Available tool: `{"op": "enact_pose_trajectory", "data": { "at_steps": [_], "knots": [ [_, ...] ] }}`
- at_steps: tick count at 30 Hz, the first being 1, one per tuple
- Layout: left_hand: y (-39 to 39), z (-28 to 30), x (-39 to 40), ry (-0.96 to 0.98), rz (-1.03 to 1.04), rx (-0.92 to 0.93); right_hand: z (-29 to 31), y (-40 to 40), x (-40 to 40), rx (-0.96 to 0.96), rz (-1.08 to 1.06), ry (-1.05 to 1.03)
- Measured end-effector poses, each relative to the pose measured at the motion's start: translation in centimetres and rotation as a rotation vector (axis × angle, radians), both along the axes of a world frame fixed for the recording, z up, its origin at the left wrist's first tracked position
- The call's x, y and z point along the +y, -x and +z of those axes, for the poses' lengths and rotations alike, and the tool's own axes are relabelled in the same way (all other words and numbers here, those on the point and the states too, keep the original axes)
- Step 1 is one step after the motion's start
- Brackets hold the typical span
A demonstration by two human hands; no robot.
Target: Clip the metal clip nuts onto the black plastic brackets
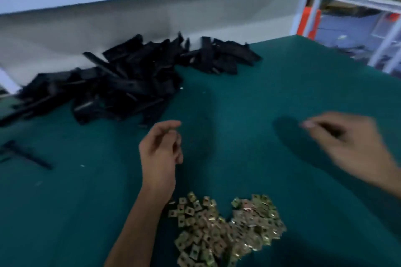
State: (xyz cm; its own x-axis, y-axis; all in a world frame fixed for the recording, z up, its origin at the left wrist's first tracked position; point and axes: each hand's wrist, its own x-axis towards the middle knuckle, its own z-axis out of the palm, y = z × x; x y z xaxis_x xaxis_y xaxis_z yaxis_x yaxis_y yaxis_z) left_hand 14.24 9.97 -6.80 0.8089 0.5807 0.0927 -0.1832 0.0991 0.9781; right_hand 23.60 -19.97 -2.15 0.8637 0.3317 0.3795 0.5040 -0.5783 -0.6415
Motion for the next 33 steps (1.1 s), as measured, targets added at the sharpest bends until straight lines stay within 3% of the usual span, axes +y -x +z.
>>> {"op": "enact_pose_trajectory", "data": {
  "at_steps": [6,12,16,25,33],
  "knots": [
    [-1.2,0.9,1.2,0.237,-0.133,0.062,-1.7,-7.8,19.6,0.286,0.233,0.105],
    [-1.2,0.7,1.3,0.238,-0.125,0.073,-2.9,-8.5,31.3,0.658,0.126,0.015],
    [-1.2,0.7,1.1,0.208,-0.159,0.065,-2.4,-8.6,33.6,0.665,0.076,-0.036],
    [-1.1,0.7,1.0,0.196,-0.159,0.040,-0.5,-10.2,32.9,0.819,0.078,0.125],
    [-1.2,0.8,1.0,0.228,-0.168,0.041,-1.4,-10.0,32.9,0.762,0.092,0.090]
  ]
}}
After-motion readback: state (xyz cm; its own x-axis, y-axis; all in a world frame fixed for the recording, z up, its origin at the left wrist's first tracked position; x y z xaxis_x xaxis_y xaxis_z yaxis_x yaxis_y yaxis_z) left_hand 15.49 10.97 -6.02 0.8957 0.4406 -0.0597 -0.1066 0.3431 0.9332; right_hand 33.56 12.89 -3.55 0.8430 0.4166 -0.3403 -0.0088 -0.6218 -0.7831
